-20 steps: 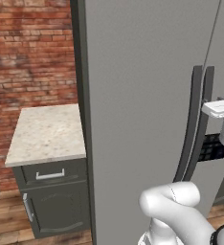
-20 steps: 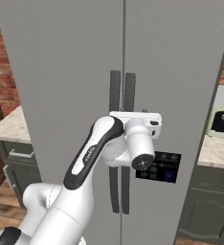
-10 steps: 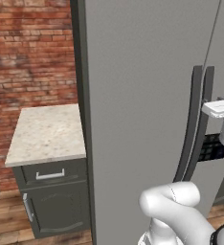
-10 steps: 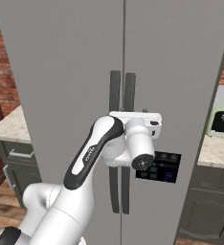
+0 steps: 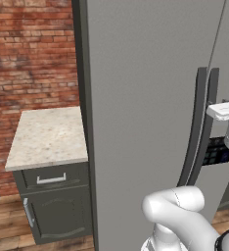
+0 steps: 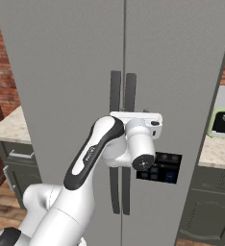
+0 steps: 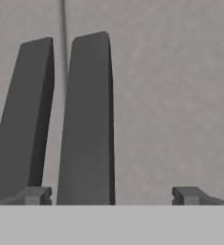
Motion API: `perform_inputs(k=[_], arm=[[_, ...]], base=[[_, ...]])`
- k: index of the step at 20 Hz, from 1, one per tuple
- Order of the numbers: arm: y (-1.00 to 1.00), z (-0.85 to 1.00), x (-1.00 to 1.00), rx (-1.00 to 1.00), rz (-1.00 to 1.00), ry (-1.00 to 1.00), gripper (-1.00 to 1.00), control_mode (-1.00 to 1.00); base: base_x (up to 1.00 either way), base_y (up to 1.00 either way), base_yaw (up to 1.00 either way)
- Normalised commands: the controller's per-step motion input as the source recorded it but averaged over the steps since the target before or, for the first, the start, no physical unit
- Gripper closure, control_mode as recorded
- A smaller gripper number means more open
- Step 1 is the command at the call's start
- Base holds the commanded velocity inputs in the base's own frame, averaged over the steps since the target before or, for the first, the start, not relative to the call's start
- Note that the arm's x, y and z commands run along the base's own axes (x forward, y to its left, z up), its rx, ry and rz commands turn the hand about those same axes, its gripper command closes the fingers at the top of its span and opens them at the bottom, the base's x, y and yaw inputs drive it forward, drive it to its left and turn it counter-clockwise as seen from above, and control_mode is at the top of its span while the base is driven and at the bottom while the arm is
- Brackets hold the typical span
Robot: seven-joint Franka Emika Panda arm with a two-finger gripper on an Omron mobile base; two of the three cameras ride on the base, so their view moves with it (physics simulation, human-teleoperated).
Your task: Open the freezer door, pick up the ice cube tray from the freezer, and place it on the dining counter.
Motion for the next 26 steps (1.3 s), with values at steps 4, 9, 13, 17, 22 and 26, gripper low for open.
perform_inputs(k=[4,9,13,17,22,26], arm=[[0.06,0.01,-0.09,0.00,0.00,-0.04,-1.00,-1.00],[0.00,0.00,0.00,0.00,0.00,0.00,-1.00,-1.00],[0.11,0.00,0.00,0.00,0.00,-0.01,-1.00,-1.00],[0.18,0.00,0.00,0.00,0.00,0.00,-1.00,-1.00],[0.13,0.00,0.02,0.00,0.00,0.00,-1.00,-1.00],[0.00,0.00,0.14,0.00,0.00,0.00,-1.00,-1.00]], base=[[0.00,0.00,0.00],[0.00,0.00,0.00],[0.00,0.00,0.00],[0.00,0.00,0.00],[0.00,0.00,0.00],[0.00,0.00,0.00]])
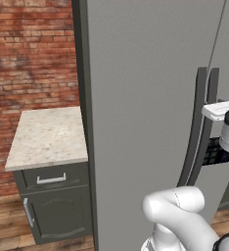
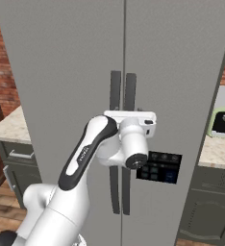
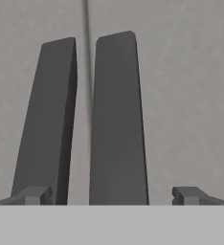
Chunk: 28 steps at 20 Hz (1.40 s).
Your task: Open the freezer door, pick up the ice cube tray from the freezer, and place it on the dining counter.
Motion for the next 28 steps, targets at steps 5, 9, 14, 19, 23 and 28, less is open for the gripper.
perform_inputs(k=[5,9,14,19,23,28], arm=[[-0.19,0.00,0.06,0.02,0.00,0.00,-1.00,-1.00],[-0.25,0.00,0.00,0.01,0.00,0.00,-1.00,-1.00],[-0.18,0.00,0.00,0.00,0.00,0.00,-1.00,-1.00],[-0.14,0.00,0.00,0.00,0.00,0.00,-1.00,-1.00],[0.00,0.00,0.00,0.00,0.00,0.00,-1.00,-1.00],[0.10,0.00,0.00,0.00,0.00,0.00,-1.00,-1.00]], base=[[0.00,0.00,0.00],[0.00,0.00,0.00],[0.00,0.00,0.00],[0.00,0.00,0.00],[0.00,0.00,0.00],[0.00,0.00,0.00]])
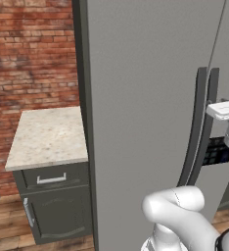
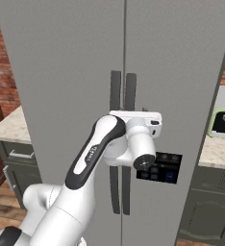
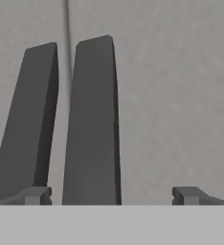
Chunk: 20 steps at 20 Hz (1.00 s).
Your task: Open the freezer door, pick up the ice cube tray from the freezer, and place it on the dining counter.
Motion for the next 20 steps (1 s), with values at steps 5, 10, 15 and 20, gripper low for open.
perform_inputs(k=[5,10,15,20], arm=[[0.17,0.00,0.00,0.00,0.00,0.00,-1.00,-1.00],[0.01,0.00,0.01,0.00,0.00,0.00,-1.00,-1.00],[-0.05,0.00,0.06,0.00,0.00,0.00,-1.00,-1.00],[-0.15,0.00,0.03,0.00,0.00,0.00,-1.00,-1.00]], base=[[0.00,0.00,0.00],[0.00,0.00,0.00],[0.00,0.00,0.00],[0.00,0.00,0.00]])
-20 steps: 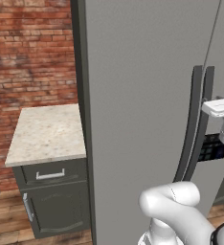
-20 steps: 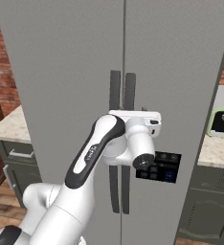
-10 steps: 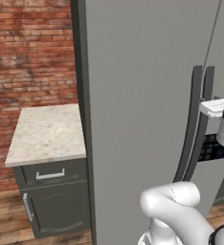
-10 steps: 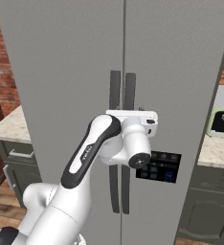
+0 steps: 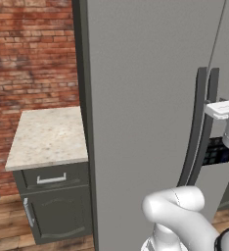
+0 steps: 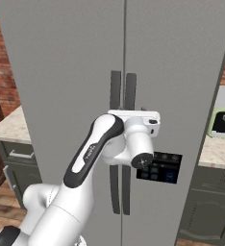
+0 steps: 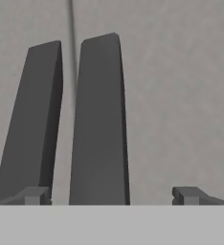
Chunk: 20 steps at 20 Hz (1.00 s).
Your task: Open the freezer door, pick up the ice cube tray from the freezer, and place it on the dining counter.
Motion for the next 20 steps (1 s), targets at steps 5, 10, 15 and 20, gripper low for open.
perform_inputs(k=[5,10,15,20], arm=[[-0.06,0.00,0.00,0.00,0.00,0.00,-1.00,-1.00],[0.00,0.00,0.00,0.00,0.00,0.00,-1.00,-1.00],[0.04,0.00,0.01,0.00,0.00,0.00,-1.00,-1.00],[0.14,0.00,0.00,0.00,0.00,0.00,-1.00,-1.00]], base=[[0.00,0.00,0.00],[0.00,0.00,0.00],[0.00,0.00,0.00],[0.00,0.00,0.00]])
